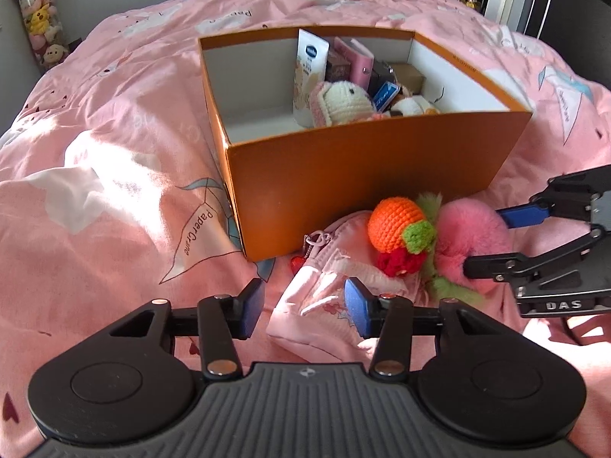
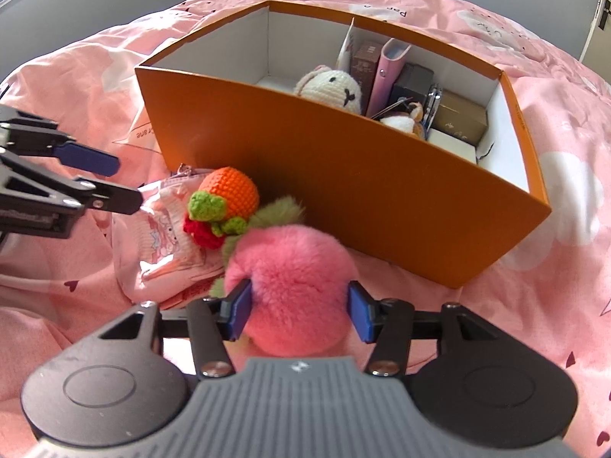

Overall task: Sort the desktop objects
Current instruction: 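Grasp the pink pouch with the left tool while the right tool grasps the pink fluffy ball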

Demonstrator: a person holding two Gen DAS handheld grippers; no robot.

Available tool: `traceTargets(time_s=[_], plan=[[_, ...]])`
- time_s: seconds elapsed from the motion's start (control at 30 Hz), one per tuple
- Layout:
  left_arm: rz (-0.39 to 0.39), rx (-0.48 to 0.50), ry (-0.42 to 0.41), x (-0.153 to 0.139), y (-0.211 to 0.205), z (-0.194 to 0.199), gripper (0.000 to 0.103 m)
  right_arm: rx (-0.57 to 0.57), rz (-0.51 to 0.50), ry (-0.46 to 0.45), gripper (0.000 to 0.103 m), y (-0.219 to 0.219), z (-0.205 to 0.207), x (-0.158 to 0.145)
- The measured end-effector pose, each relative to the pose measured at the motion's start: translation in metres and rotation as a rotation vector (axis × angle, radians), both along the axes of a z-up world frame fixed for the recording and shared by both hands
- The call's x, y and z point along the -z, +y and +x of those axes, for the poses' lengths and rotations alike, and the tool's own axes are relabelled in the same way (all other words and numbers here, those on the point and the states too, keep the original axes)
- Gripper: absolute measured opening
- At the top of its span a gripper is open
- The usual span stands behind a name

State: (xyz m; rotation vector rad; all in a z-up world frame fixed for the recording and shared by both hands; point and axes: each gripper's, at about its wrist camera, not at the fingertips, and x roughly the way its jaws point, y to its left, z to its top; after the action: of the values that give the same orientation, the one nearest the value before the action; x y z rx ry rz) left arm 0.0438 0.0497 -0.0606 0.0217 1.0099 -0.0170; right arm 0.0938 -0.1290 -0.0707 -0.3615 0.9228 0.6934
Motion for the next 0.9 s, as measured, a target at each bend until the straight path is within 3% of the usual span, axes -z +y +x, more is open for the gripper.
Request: traceTargets(time_s=[0.13, 0.2, 0.4, 0.5, 0.6, 0.63, 0.77, 0.9], plan=[[-0.011, 0.019, 0.056, 0.017, 0.002, 0.01, 0.055, -0.003, 0.003, 0.006, 0.057, 0.001, 0.001, 0.002], [-0.035, 0.027, 0.074, 0.023, 0.002, 0.013, 0.06, -0.006, 0.012, 0.013, 0.057, 0.0, 0.002, 0.002], [-0.045, 0.028, 0.093, 0.032, 0.002, 0.016, 0.065, -0.004, 0.026, 0.014, 0.066, -0.001, 0.007, 0.003], [-0.032, 0.035, 0.087, 0.031, -0.001, 0.013, 0.055, -0.004, 0.024, 0.006, 0.065, 0.001, 0.009, 0.003], [-0.041, 0.046, 0.084, 0.022, -0.003, 0.008, 0.038, 0.006, 0.028, 0.008, 0.045, -0.001, 0.012, 0.001], [-0.067, 0.055, 0.092, 0.02, -0.001, 0.007, 0.038, 0.014, 0.03, 0.016, 0.04, -0.003, 0.014, 0.001], [-0.133, 0.09, 0.113, 0.017, 0.003, 0.003, 0.038, 0.045, 0.033, 0.036, 0.041, -0.009, 0.02, 0.002], [-0.135, 0.012, 0.117, 0.024, 0.009, 0.009, 0.041, 0.045, 0.036, 0.041, 0.049, -0.008, 0.02, 0.002]])
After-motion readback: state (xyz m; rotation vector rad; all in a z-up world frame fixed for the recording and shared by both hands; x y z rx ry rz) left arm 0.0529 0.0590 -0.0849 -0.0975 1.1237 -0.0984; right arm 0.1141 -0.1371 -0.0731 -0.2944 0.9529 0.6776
